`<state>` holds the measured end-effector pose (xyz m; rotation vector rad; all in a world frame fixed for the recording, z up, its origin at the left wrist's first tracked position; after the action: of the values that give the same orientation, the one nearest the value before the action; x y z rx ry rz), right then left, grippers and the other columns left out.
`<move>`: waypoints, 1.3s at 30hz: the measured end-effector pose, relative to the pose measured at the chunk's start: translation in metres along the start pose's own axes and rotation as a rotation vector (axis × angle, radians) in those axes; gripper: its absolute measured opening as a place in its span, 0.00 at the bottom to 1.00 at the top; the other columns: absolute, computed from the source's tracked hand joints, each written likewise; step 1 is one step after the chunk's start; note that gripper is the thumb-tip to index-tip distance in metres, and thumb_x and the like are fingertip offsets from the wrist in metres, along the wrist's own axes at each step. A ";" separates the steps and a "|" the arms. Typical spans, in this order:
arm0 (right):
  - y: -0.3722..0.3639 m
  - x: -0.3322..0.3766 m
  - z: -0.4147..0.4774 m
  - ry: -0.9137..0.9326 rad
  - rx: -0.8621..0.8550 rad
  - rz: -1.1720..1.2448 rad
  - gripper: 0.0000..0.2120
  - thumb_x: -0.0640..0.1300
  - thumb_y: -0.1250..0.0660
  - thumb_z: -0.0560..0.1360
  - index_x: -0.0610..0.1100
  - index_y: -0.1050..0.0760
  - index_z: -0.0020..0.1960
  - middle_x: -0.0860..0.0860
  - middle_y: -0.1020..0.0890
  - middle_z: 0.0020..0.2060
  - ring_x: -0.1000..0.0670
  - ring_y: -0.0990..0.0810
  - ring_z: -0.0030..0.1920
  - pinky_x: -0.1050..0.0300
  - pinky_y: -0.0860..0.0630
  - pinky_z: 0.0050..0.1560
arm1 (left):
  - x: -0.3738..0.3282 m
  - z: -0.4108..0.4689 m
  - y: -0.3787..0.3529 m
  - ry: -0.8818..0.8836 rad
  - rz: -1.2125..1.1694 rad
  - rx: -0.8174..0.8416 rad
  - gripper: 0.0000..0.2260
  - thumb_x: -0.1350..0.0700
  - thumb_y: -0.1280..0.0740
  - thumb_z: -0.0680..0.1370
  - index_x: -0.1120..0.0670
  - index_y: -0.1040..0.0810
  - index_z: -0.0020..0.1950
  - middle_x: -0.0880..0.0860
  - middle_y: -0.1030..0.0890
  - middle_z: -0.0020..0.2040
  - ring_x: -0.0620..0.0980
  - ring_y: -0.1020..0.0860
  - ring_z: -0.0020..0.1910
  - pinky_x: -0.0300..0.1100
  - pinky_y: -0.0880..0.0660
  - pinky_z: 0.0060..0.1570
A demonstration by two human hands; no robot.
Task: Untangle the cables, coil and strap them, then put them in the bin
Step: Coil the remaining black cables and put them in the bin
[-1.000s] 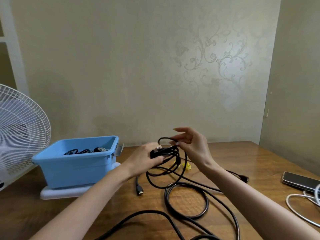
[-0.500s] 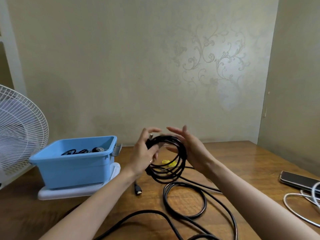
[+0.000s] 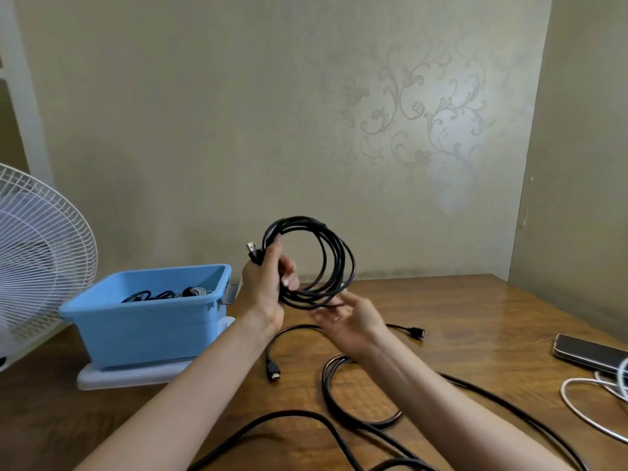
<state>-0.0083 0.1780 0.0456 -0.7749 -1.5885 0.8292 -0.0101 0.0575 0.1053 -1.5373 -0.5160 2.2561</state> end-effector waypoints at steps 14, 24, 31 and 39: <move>0.005 0.039 -0.016 0.576 -0.011 -1.286 0.13 0.50 0.42 0.82 0.48 0.19 0.53 0.44 0.16 0.33 0.54 0.24 0.26 0.63 0.30 0.27 | 0.024 0.000 0.025 0.153 0.592 0.430 0.11 0.59 0.37 0.80 0.61 0.24 0.39 0.51 0.28 0.25 0.43 0.36 0.18 0.35 0.37 0.21; -0.003 0.041 -0.020 0.662 0.179 -1.674 0.19 0.65 0.39 0.72 0.50 0.23 0.47 0.52 0.22 0.28 0.58 0.24 0.28 0.57 0.27 0.35 | 0.021 -0.007 0.023 -0.452 1.088 0.375 0.21 0.60 0.34 0.78 0.46 0.38 0.65 0.48 0.23 0.29 0.41 0.24 0.23 0.31 0.29 0.24; -0.007 0.048 -0.024 0.675 0.361 -1.536 0.08 0.52 0.36 0.76 0.48 0.23 0.48 0.53 0.25 0.26 0.55 0.25 0.28 0.61 0.28 0.33 | 0.019 -0.006 0.026 -0.773 1.383 0.324 0.13 0.56 0.34 0.77 0.52 0.23 0.61 0.52 0.19 0.39 0.52 0.21 0.41 0.42 0.28 0.36; -0.011 0.046 -0.020 0.542 0.330 -1.117 0.11 0.44 0.35 0.77 0.36 0.22 0.51 0.53 0.30 0.25 0.54 0.34 0.25 0.61 0.37 0.27 | 0.008 0.005 0.011 -0.142 0.984 0.397 0.08 0.53 0.34 0.78 0.56 0.25 0.42 0.49 0.22 0.29 0.43 0.24 0.29 0.33 0.31 0.34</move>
<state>0.0040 0.2125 0.0817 0.1791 -1.0846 0.0221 -0.0183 0.0512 0.0950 -1.5952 0.8115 2.8899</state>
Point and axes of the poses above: each hand's wrist, its own z-axis towards the middle knuckle, its own y-axis out of the back of the hand, x = y × z, the point moved 1 cm from there along z, towards the middle knuckle
